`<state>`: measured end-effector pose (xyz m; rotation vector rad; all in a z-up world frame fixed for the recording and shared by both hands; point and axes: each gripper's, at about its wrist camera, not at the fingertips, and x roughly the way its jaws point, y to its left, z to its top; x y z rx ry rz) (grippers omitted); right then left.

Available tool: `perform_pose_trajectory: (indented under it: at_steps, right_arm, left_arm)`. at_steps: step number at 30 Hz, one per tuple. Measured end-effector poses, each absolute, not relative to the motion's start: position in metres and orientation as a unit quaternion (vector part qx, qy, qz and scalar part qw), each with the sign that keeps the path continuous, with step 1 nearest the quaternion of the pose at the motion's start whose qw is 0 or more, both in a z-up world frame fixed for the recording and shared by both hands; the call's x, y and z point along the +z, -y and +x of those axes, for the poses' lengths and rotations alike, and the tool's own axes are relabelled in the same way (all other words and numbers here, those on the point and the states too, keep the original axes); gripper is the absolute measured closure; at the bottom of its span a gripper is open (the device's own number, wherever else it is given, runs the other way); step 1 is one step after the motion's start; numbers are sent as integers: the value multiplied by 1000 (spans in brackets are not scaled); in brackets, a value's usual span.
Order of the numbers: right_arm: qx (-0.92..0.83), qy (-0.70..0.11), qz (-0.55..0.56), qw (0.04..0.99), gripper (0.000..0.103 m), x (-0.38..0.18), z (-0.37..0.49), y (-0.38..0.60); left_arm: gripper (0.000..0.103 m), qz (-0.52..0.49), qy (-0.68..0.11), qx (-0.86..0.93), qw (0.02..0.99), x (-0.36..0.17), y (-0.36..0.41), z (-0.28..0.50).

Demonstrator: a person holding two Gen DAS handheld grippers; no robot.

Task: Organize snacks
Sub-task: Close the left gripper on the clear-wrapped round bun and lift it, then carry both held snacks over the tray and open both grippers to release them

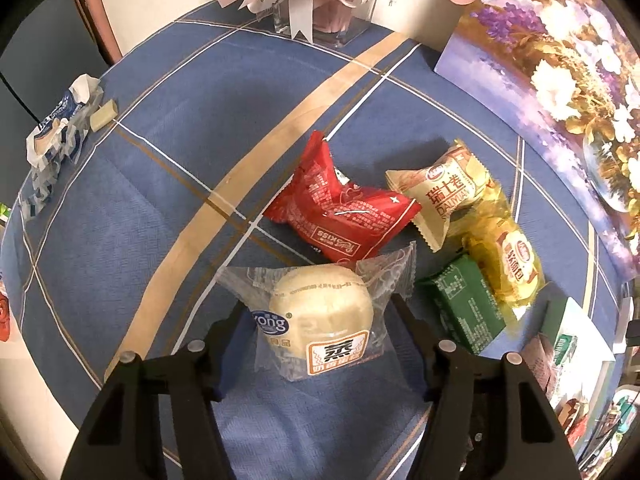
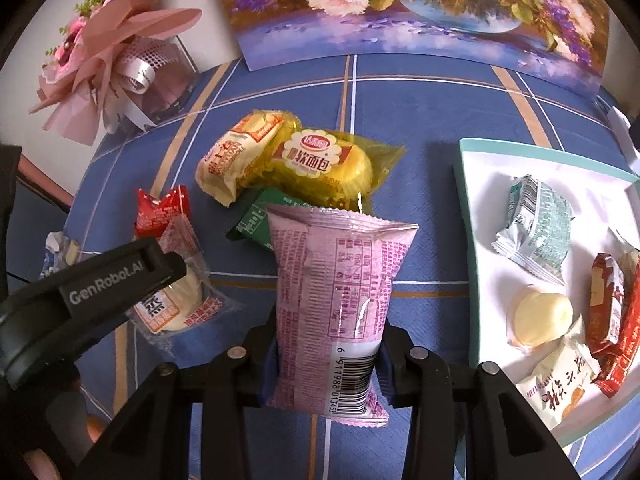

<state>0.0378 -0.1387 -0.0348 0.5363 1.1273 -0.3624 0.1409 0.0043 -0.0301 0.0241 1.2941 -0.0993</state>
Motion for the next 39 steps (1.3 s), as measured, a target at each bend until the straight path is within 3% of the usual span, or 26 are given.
perform_pose_trajectory:
  at_steps: [19, 31, 39]
  right_arm:
    - [-185, -482, 284, 808, 62, 2, 14, 165]
    - [-281, -438, 342, 783, 62, 15, -57, 267]
    - [-322, -416, 364, 768, 61, 6, -92, 328]
  left_arm:
    - [38, -18, -566, -88, 820, 14, 3, 122]
    - [38, 35, -543, -228, 807, 37, 101, 64]
    - [38, 86, -549, -292, 779, 9, 166, 31]
